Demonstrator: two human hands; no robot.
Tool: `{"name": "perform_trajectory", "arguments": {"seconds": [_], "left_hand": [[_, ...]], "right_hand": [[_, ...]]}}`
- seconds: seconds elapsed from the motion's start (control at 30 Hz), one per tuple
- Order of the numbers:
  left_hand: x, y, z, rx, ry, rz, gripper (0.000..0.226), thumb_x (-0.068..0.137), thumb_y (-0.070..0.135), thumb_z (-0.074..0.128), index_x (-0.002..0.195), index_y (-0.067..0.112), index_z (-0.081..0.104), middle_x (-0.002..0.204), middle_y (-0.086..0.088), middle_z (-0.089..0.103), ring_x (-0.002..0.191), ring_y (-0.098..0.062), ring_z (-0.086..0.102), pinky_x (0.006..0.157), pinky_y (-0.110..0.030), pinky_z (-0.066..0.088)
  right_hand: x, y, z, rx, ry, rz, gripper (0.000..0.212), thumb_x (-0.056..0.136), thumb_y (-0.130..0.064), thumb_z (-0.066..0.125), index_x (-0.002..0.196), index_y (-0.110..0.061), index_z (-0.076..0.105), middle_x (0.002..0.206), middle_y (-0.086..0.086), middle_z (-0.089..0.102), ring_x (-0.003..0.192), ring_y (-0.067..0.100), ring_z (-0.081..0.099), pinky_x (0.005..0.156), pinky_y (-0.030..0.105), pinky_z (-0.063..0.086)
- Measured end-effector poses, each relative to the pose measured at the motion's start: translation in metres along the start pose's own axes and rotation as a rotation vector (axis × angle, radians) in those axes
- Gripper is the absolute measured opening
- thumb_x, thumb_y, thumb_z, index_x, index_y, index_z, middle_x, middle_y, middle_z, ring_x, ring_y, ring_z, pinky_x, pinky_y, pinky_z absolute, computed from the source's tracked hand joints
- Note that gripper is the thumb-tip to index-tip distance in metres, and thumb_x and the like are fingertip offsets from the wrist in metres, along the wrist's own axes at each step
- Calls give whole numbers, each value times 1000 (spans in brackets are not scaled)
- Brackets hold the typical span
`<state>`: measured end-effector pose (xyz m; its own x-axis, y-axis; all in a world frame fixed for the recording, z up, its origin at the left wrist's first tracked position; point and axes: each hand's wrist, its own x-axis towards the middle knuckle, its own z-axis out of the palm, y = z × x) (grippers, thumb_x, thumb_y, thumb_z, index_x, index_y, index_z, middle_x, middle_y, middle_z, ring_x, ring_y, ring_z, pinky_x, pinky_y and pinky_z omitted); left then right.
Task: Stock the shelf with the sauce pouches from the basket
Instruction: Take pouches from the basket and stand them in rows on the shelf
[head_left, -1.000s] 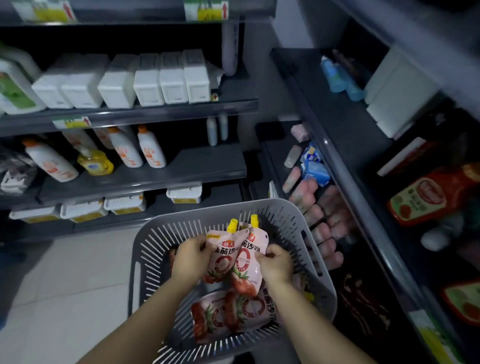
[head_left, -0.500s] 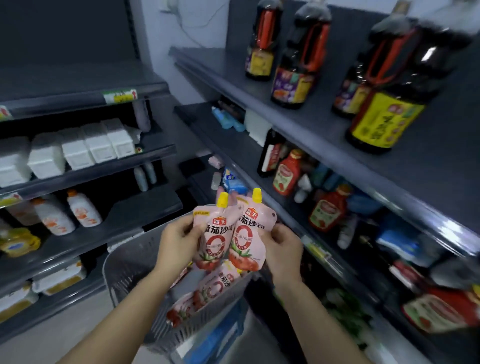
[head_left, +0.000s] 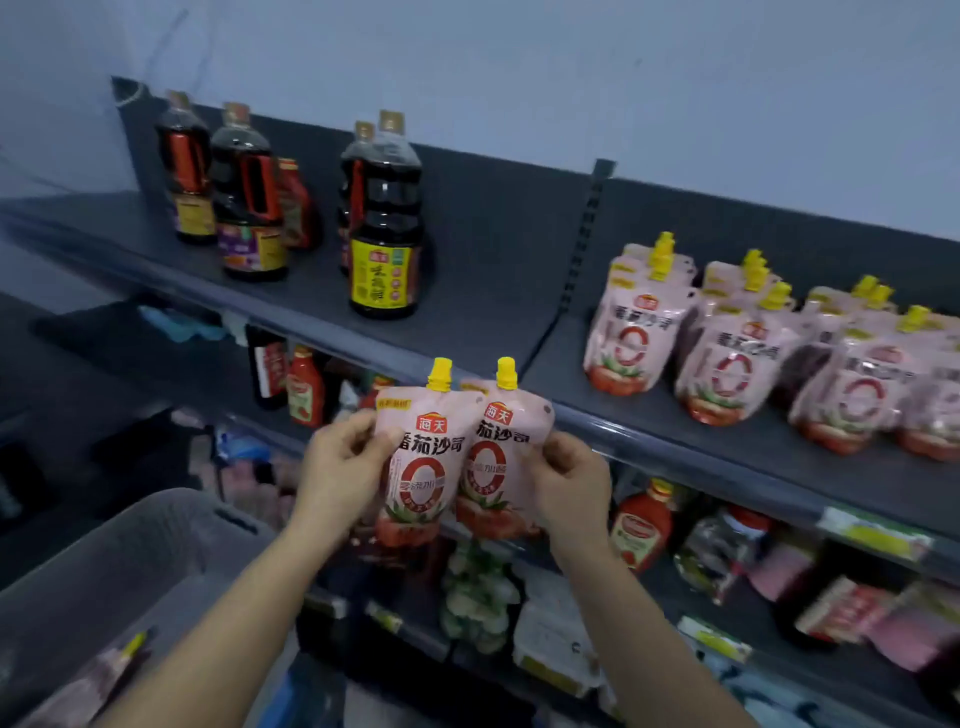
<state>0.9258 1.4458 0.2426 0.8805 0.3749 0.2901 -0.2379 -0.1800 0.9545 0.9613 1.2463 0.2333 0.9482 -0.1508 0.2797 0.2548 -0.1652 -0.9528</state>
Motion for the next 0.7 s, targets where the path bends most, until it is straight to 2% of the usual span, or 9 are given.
{"name": "perform_trajectory", "arguments": {"seconds": [0.1,0.2,0.3,0.43,0.53,0.63,0.7], "left_hand": [[-19,30,64,-73,-73,34,31,90,-1,57,78,25,68,67,18,71,67,-3,63,61,-17,51],[-39,56,124,-133,-137,44,29,90,-1,57,79,24,68,66,18,71,64,2,63,62,-20,53],[-58,81,181,-201,-217,50,26,92,-1,56,82,19,69,67,14,73,62,1,65,55,-17,53],[-74,112,247,-275,-301,48,22,91,0,56,86,16,70,69,11,74,65,-4,68,58,-21,57],[-76,132,290,-293,-356,75,20,91,0,56,91,15,69,69,12,73,66,-3,69,57,-18,55],[-75,147,332,-321,-424,76,22,92,0,54,92,17,69,70,14,74,68,-1,69,61,-19,57],[-71,154,359,-324,-465,73,22,93,1,54,91,16,69,73,12,74,69,-4,70,62,-24,58]], "right_hand": [[4,-10,-76,-49,57,-95,14,86,-10,65,73,-10,68,71,6,70,69,13,60,68,44,55],[10,-15,-147,-95,135,-172,24,82,-8,67,61,-14,58,53,-5,53,56,6,46,55,32,43],[13,-25,-212,-77,167,-167,35,84,-7,68,56,-17,49,46,-12,41,50,1,35,53,24,32],[22,-31,-284,-37,242,-118,25,84,-8,69,64,-21,62,49,-17,53,49,-3,43,55,22,38],[32,-37,-327,-44,309,-120,19,84,-8,70,68,-19,67,59,-12,63,54,-1,53,56,25,46],[45,-40,-362,-61,371,-148,22,84,-8,70,64,-17,65,56,-11,62,54,1,51,55,22,44],[54,-41,-385,-74,406,-149,17,84,-9,71,68,-13,67,63,0,67,58,6,54,58,25,45]]}}
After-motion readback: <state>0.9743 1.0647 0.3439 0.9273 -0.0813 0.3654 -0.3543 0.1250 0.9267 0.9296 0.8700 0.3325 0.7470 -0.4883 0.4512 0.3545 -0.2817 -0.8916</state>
